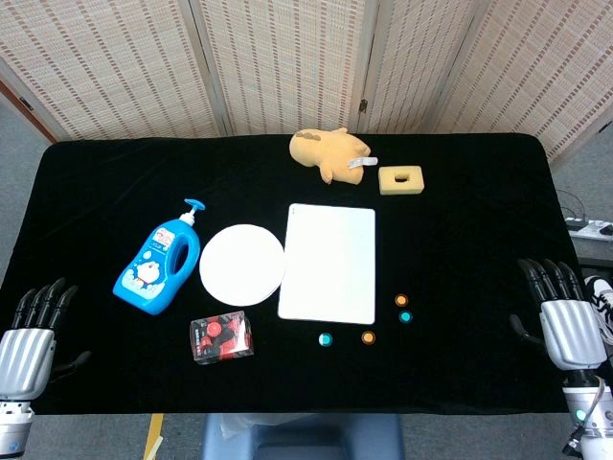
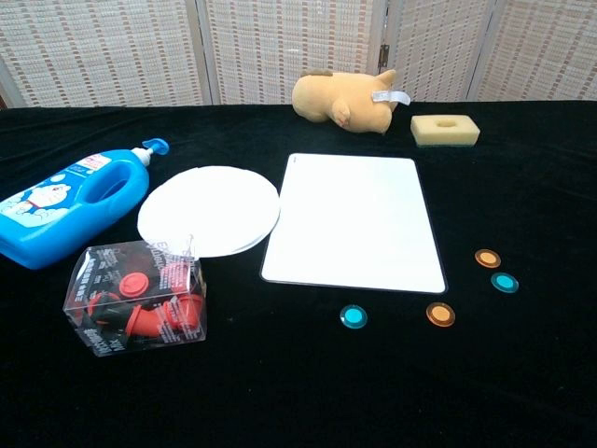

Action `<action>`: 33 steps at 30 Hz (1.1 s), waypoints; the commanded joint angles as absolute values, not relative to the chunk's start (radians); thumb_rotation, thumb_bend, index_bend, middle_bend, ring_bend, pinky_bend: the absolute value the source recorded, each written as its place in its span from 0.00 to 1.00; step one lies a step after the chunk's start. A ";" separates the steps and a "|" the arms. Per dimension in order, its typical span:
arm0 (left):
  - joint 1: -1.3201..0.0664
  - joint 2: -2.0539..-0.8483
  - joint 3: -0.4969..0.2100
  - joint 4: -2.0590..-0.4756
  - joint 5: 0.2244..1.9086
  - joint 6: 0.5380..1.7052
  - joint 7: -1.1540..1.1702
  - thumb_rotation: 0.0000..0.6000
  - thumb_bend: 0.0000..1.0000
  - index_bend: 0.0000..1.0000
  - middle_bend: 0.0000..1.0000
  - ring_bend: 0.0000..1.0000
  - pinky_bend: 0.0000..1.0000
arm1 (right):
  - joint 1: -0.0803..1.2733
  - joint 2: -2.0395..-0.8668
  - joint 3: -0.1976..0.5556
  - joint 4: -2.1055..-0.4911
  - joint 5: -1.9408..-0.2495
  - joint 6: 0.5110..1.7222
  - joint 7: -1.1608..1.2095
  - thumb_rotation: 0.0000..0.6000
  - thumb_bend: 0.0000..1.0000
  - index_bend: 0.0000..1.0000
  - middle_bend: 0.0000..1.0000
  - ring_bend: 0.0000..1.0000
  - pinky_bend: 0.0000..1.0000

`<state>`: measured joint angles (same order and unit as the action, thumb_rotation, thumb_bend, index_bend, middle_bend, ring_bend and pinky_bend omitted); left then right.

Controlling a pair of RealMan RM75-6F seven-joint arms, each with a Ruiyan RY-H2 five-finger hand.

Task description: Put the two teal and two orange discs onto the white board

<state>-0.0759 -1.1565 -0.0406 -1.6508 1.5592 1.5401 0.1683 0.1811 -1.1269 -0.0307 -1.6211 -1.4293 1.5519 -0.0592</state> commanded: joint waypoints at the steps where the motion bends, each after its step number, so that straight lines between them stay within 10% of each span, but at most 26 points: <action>1: -0.076 -1.161 -0.040 -1.648 1.555 1.538 0.172 1.00 0.12 0.00 0.00 0.01 0.00 | 0.176 -1.126 -0.027 -1.625 -1.444 1.548 -0.060 1.00 0.28 0.03 0.09 0.03 0.00; 10: -0.068 -1.163 -0.033 -1.649 1.568 1.555 0.170 1.00 0.12 0.00 0.00 0.01 0.00 | 0.168 -1.121 -0.022 -1.614 -1.508 1.538 -0.044 1.00 0.28 0.08 0.09 0.03 0.00; 18: -0.064 -1.152 -0.028 -1.663 1.585 1.568 0.172 1.00 0.12 0.00 0.00 0.01 0.00 | 0.233 -1.173 -0.032 -1.591 -1.621 1.444 -0.131 1.00 0.28 0.36 0.12 0.04 0.00; 33: -0.057 -1.149 -0.023 -1.660 1.576 1.563 0.165 1.00 0.12 0.00 0.00 0.01 0.00 | 0.389 -1.362 -0.012 -1.410 -1.556 1.114 -0.203 1.00 0.28 0.41 0.12 0.03 0.00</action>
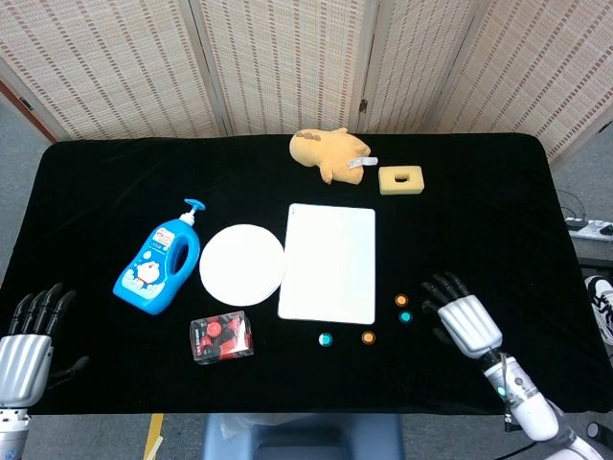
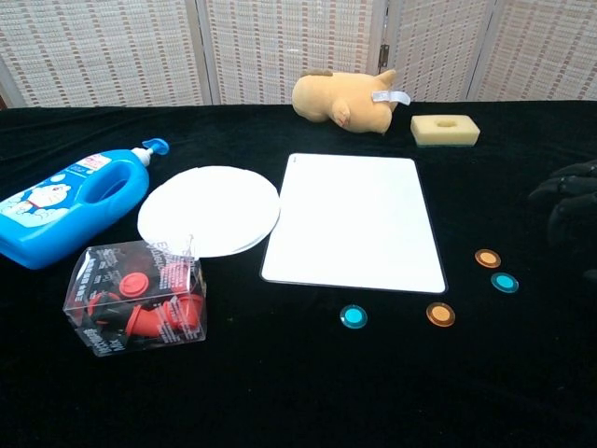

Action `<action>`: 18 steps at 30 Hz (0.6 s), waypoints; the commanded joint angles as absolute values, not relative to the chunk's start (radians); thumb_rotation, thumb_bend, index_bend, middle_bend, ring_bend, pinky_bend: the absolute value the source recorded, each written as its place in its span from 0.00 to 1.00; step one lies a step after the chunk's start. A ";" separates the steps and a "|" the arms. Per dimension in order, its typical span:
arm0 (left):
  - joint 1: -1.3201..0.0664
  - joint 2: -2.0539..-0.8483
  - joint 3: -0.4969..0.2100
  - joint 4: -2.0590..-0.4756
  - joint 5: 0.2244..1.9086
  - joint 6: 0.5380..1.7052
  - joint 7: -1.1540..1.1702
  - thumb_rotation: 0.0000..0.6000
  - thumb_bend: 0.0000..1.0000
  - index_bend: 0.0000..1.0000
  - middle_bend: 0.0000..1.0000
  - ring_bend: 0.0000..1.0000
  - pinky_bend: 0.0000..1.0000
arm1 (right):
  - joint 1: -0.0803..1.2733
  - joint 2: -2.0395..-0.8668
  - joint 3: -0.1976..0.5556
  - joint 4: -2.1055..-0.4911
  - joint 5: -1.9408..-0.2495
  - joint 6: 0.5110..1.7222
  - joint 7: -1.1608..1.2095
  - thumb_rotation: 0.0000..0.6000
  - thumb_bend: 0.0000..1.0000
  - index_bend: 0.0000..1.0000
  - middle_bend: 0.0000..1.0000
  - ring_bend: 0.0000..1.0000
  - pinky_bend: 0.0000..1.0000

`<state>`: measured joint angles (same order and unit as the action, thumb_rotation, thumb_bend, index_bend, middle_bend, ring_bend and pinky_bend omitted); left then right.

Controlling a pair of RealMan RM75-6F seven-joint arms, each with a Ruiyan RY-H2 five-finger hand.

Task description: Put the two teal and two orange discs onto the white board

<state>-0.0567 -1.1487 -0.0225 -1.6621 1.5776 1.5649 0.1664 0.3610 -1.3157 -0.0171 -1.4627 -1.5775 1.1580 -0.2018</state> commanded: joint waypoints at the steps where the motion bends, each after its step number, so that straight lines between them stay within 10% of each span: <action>1: -0.057 -1.149 -0.024 -1.660 1.574 1.563 0.165 1.00 0.12 0.00 0.00 0.01 0.00 | 0.393 -1.374 -0.010 -1.396 -1.552 1.107 -0.200 1.00 0.28 0.41 0.12 0.03 0.00; 18: -0.059 -1.156 -0.026 -1.638 1.559 1.550 0.150 1.00 0.12 0.00 0.00 0.01 0.00 | 0.443 -1.482 -0.004 -1.288 -1.536 1.049 -0.195 1.00 0.28 0.37 0.12 0.02 0.00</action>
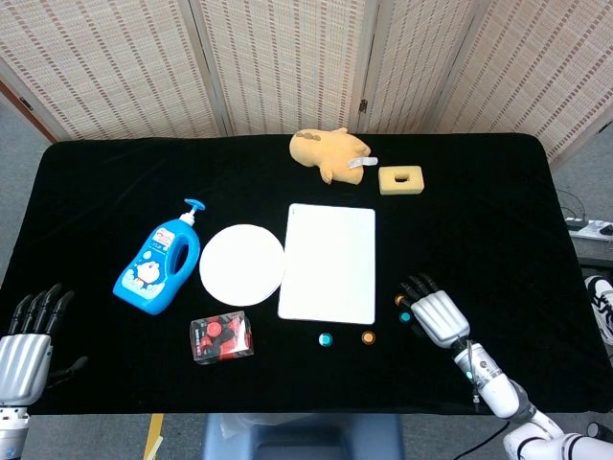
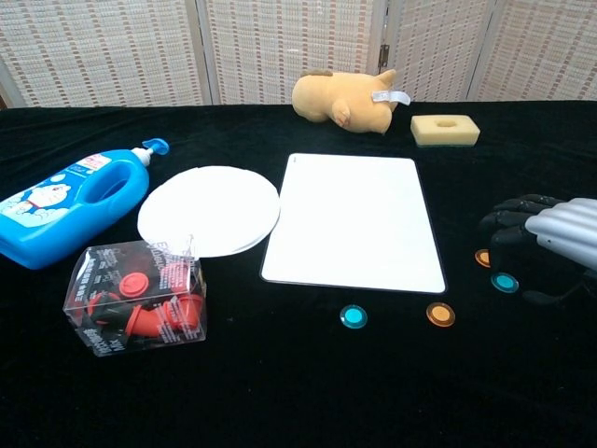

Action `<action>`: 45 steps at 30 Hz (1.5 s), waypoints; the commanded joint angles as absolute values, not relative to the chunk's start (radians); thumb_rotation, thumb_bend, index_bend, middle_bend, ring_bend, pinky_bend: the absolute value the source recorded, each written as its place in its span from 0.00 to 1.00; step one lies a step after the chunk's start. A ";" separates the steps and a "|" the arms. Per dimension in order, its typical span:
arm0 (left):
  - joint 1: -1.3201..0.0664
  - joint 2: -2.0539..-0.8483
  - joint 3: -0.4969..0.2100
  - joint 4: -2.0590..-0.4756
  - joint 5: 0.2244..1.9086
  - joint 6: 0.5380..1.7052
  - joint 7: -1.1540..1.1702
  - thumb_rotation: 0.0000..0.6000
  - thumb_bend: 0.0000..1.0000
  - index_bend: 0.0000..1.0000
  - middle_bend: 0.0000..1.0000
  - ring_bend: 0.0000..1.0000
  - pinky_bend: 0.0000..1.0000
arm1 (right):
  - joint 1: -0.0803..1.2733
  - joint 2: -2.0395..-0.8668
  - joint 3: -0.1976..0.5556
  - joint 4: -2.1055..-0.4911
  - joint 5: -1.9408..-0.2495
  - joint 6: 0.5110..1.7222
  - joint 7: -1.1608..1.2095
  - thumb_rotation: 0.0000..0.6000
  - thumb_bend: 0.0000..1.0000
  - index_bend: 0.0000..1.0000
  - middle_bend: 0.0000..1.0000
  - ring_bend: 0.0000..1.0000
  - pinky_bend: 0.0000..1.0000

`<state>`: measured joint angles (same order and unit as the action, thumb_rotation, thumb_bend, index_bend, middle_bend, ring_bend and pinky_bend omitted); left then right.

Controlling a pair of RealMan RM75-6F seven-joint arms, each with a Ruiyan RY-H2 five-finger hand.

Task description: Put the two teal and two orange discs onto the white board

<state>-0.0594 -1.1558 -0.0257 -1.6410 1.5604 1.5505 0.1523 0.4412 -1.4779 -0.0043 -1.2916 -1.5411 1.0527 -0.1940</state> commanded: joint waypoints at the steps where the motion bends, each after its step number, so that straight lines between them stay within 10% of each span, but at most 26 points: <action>1: -0.059 -1.156 -0.026 -1.637 1.558 1.549 0.148 1.00 0.12 0.00 0.00 0.01 0.00 | 0.444 -1.483 -0.004 -1.287 -1.533 1.047 -0.195 1.00 0.28 0.37 0.12 0.02 0.00; 33: -0.062 -1.157 -0.030 -1.622 1.549 1.546 0.131 1.00 0.12 0.00 0.00 0.01 0.00 | 0.465 -1.487 -0.003 -1.318 -1.541 1.075 -0.178 1.00 0.28 0.48 0.18 0.05 0.00; 45: -0.051 -1.151 -0.026 -1.625 1.560 1.566 0.126 1.00 0.12 0.00 0.00 0.01 0.00 | 0.629 -1.515 0.121 -1.434 -1.412 0.882 -0.273 1.00 0.28 0.48 0.17 0.04 0.00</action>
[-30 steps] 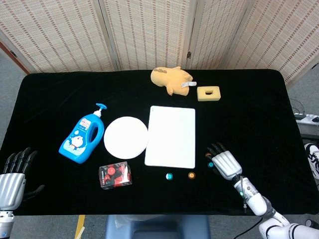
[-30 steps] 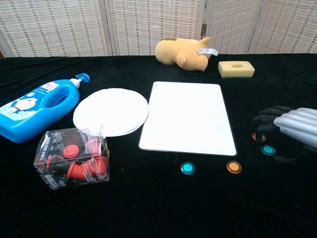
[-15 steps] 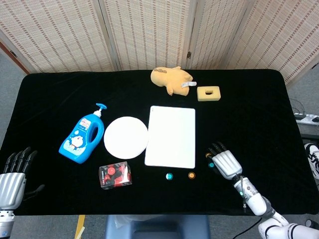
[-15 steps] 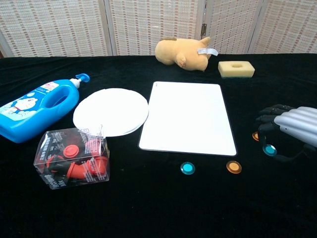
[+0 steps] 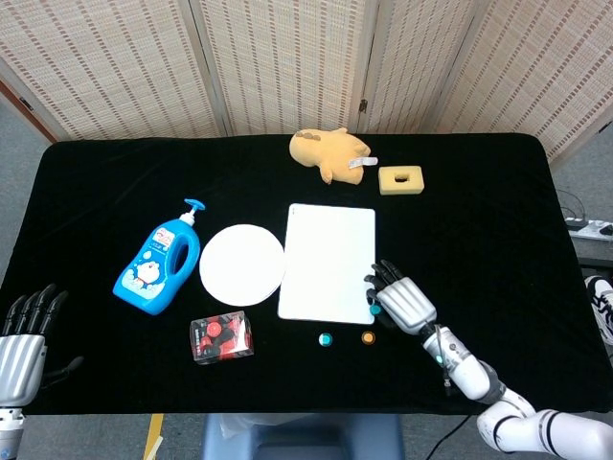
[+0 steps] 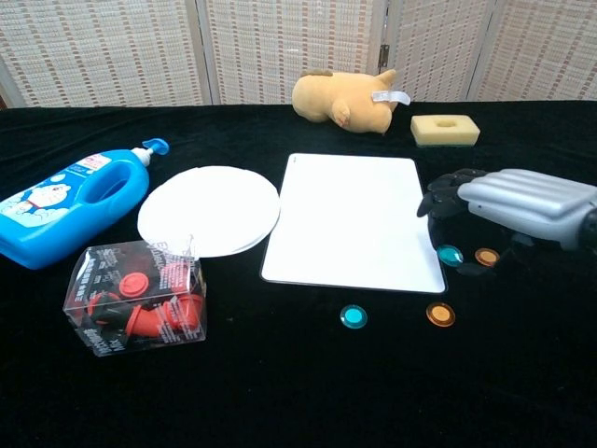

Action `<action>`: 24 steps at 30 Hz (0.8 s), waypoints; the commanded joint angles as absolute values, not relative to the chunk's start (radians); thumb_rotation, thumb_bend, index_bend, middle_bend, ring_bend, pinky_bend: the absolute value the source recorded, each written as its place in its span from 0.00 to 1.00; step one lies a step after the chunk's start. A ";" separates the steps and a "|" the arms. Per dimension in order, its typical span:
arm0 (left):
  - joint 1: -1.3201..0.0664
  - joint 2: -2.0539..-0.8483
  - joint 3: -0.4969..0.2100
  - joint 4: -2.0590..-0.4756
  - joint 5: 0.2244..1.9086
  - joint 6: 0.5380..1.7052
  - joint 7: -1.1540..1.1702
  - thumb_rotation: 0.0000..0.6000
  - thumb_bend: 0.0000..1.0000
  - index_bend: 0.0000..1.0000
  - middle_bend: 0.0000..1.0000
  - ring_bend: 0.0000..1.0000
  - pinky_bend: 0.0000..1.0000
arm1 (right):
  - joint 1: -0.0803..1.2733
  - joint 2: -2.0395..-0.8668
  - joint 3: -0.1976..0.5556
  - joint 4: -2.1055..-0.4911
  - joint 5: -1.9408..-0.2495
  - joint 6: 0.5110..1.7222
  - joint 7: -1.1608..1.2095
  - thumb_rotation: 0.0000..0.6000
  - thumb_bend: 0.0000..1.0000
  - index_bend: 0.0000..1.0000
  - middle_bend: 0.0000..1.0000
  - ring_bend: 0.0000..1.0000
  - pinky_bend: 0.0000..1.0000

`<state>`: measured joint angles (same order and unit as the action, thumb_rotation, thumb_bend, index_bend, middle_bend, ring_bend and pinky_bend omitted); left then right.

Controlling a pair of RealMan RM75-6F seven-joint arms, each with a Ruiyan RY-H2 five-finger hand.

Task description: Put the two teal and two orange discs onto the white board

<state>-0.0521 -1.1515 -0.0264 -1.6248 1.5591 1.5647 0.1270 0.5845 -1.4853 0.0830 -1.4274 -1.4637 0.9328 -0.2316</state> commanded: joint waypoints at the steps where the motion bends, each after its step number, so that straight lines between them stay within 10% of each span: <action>1: -0.050 -1.151 -0.025 -1.624 1.561 1.567 0.126 1.00 0.12 0.00 0.00 0.01 0.00 | 0.645 -1.532 0.133 -1.429 -1.390 0.864 -0.287 1.00 0.28 0.48 0.17 0.04 0.00; 12: -0.046 -1.150 -0.027 -1.615 1.549 1.564 0.120 1.00 0.12 0.00 0.00 0.01 0.00 | 0.760 -1.651 0.195 -1.359 -1.250 0.787 -0.415 1.00 0.28 0.48 0.17 0.04 0.00; 19: -0.050 -1.156 -0.030 -1.601 1.543 1.555 0.110 1.00 0.12 0.00 0.00 0.01 0.00 | 0.785 -1.640 0.172 -1.394 -1.207 0.773 -0.471 1.00 0.28 0.19 0.12 0.00 0.00; 24: -0.052 -1.156 -0.032 -1.595 1.542 1.553 0.105 1.00 0.12 0.00 0.00 0.01 0.00 | 0.754 -1.578 0.114 -1.481 -1.299 0.827 -0.434 1.00 0.28 0.24 0.13 0.01 0.00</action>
<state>-0.0520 -1.1560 -0.0316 -1.5950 1.5417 1.5530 0.1051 0.7707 -1.6094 0.1453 -1.4424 -1.2530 0.7999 -0.4549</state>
